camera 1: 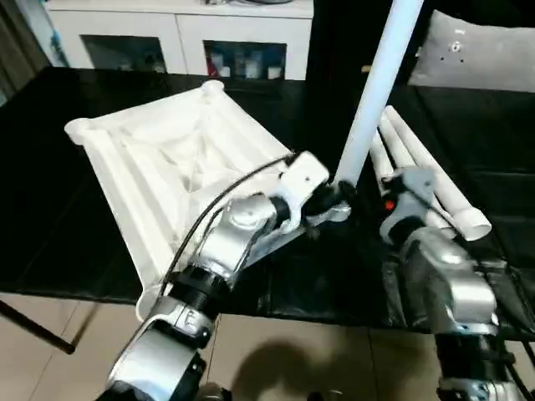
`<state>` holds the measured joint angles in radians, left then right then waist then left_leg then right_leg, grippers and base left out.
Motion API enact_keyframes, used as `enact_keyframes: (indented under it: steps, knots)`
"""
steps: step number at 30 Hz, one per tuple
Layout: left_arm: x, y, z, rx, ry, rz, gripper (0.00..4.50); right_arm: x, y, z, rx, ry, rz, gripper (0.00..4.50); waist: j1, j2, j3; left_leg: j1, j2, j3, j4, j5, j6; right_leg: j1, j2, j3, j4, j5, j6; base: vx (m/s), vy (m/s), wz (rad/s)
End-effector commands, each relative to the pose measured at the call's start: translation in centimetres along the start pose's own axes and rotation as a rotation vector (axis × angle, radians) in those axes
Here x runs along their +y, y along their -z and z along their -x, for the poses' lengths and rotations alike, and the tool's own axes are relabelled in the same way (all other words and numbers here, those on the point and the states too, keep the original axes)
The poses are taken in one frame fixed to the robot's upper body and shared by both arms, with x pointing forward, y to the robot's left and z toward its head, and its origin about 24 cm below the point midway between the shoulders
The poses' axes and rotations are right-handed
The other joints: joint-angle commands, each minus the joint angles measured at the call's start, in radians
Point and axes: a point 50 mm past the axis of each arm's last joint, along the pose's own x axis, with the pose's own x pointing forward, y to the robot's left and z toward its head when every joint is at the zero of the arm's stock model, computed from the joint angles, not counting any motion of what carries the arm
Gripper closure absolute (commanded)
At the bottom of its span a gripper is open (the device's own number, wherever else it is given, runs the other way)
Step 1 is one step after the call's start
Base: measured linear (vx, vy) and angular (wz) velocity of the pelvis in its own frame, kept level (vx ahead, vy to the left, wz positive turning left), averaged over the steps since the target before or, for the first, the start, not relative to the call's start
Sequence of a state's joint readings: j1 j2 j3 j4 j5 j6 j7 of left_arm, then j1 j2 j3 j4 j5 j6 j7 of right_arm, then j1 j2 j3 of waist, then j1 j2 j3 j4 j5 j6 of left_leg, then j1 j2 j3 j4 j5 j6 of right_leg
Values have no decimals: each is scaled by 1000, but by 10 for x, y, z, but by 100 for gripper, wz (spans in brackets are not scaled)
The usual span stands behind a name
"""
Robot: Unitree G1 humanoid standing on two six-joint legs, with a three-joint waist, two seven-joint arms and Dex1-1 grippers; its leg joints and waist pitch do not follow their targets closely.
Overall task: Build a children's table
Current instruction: Rotate table base
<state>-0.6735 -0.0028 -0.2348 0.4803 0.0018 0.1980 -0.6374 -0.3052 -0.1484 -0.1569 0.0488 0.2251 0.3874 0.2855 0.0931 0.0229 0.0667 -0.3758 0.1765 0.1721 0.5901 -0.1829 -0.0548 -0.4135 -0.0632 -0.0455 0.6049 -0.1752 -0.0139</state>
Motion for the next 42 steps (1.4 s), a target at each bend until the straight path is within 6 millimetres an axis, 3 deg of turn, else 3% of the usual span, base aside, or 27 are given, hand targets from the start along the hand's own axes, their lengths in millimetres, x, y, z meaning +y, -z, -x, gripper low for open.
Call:
enact_keyframes:
  steps: [1,3,6,8,9,10,11,12,13,14,15,16,18,19,24,29,35,37,39,42]
  knots:
    - [5,4,10,1,-9,29,355,-4,-11,4,-50,14,-11,0,3,-22,-75,1,41,-11,-64,-121,76,61,-77,41,-73,-183,-184,0,0,0]
    - [9,6,17,4,-28,32,355,-3,-14,5,-52,6,7,0,-1,-20,-75,4,41,-11,-63,-126,71,59,-74,40,-73,-199,-175,0,0,0]
    - [33,9,50,21,-141,24,355,15,-14,8,2,-124,9,0,-7,-18,-72,0,43,-13,-66,-138,62,58,-71,40,-73,-221,-164,0,0,0]
    - [43,7,69,39,-183,-11,355,23,-11,7,13,-180,42,0,-9,-13,-72,5,44,-13,-66,-159,48,53,-72,40,-75,-251,-155,0,0,0]
    - [47,6,75,45,-201,-22,355,25,-10,7,20,-193,48,0,-7,-17,-70,7,44,-11,-67,-166,38,50,-72,42,-76,-269,-152,0,0,0]
    - [47,6,75,45,-201,-22,355,25,-10,7,20,-193,48,0,-5,-14,-69,8,43,-10,-66,-164,33,47,-69,42,-78,-275,-148,0,0,0]
    - [58,2,94,66,-254,-46,355,31,-6,7,49,-231,49,0,-6,-13,-69,9,44,-10,-67,-166,28,46,-68,42,-77,-272,-149,0,0,0]
    - [63,-1,104,83,-286,-62,355,34,-3,6,68,-245,44,0,-5,-19,-67,14,49,-10,-70,-170,26,41,-67,43,-76,-259,-153,0,0,0]
    - [67,-2,111,96,-307,-74,355,36,-2,6,81,-254,39,0,-4,-12,-67,8,47,-13,-71,-165,21,45,-67,43,-69,-242,-157,0,0,0]
    - [77,-5,130,142,-355,-107,355,38,3,6,124,-253,33,0,-5,-19,-66,10,47,-12,-71,-165,18,43,-67,43,-69,-237,-156,0,0,0]
    - [81,-7,139,168,-379,-124,355,39,6,6,146,-255,34,0,-6,-12,-66,11,46,-15,-74,-164,13,44,-65,42,-64,-229,-156,0,0,0]
    - [85,-8,147,195,-402,-144,355,41,8,6,162,-272,48,0,-10,-17,-62,6,43,-15,-75,-169,6,46,-65,42,-66,-233,-149,0,0,0]
    - [94,-8,173,307,-459,-185,355,47,13,8,208,-338,88,0,-10,-15,-60,13,44,-14,-74,-181,-4,42,-66,43,-68,-243,-145,0,0,0]
    - [94,-8,173,307,-459,-185,355,47,13,8,208,-338,88,0,-9,-14,-59,12,45,-15,-75,-183,-8,42,-66,44,-66,-239,-144,0,0,0]
    - [104,1,212,555,-531,-252,355,51,20,12,285,-389,161,0,-9,-10,-57,13,43,-15,-77,-194,-18,40,-63,47,-67,-241,-137,0,0,0]
    - [105,8,223,652,-544,-251,394,51,27,13,355,-395,177,0,-2,-8,-55,17,44,-18,-80,-231,-34,37,-66,47,-68,-269,-144,0,0,0]
    - [98,17,213,695,-488,-227,442,51,39,15,444,-400,218,0,-3,-10,-58,13,42,-17,-76,-206,-33,42,-69,48,-65,-231,-153,0,0,0]
    - [96,21,214,734,-473,-234,447,49,40,14,447,-386,224,0,-2,-5,-61,12,41,-17,-73,-195,-30,43,-70,48,-64,-222,-159,0,0,0]
    - [94,23,216,787,-450,-254,447,46,39,9,430,-351,228,0,-3,-10,-61,12,42,-18,-74,-192,-30,44,-68,47,-63,-214,-161,0,0,0]
    - [88,26,221,856,-396,-257,447,43,38,3,405,-316,223,0,-7,-7,-61,15,41,-16,-74,-199,-34,42,-68,47,-64,-224,-167,0,0,0]
